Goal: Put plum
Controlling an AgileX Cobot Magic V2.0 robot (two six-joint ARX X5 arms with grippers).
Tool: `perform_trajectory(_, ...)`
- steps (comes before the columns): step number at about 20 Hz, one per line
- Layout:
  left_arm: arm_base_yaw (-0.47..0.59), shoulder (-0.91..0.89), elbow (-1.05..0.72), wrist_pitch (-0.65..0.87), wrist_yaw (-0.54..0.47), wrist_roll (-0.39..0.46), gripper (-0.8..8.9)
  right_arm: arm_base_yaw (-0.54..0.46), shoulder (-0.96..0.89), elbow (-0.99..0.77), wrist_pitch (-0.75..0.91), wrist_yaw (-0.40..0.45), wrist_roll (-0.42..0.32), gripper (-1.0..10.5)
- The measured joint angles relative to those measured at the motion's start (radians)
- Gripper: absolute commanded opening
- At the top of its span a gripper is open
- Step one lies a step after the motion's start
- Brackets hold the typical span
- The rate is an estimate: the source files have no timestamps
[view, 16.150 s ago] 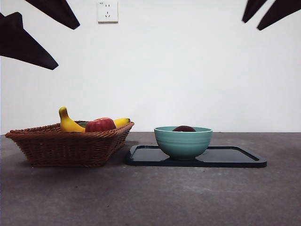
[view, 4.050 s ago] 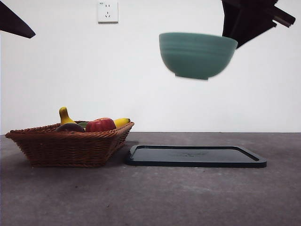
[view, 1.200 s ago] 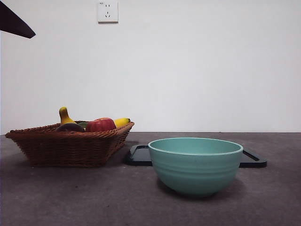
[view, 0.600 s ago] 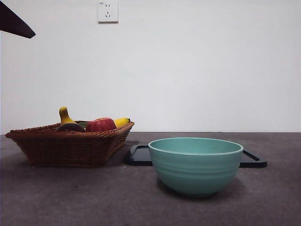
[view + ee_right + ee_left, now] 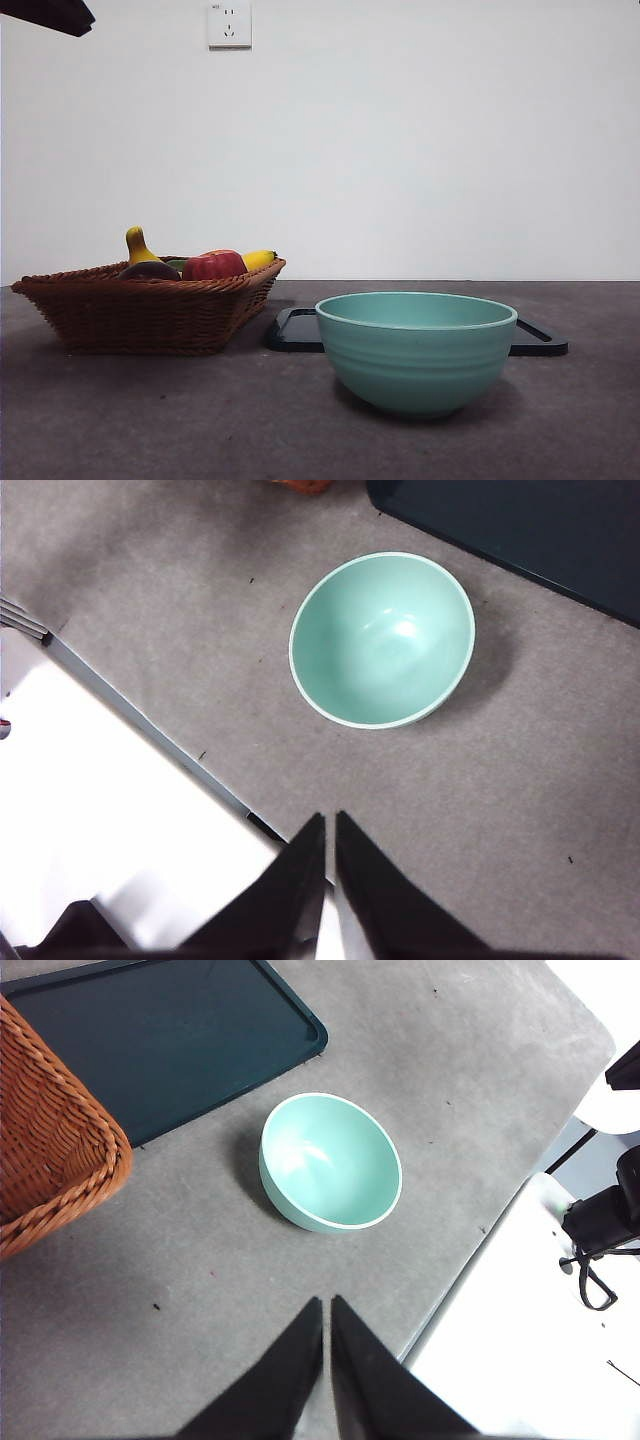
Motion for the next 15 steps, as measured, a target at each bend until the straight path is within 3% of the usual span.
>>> perform_trajectory(15,0.008,-0.031,-0.001,0.027,-0.026,0.009,0.1,0.0,0.0,0.0,0.026,0.0,0.0,0.0)
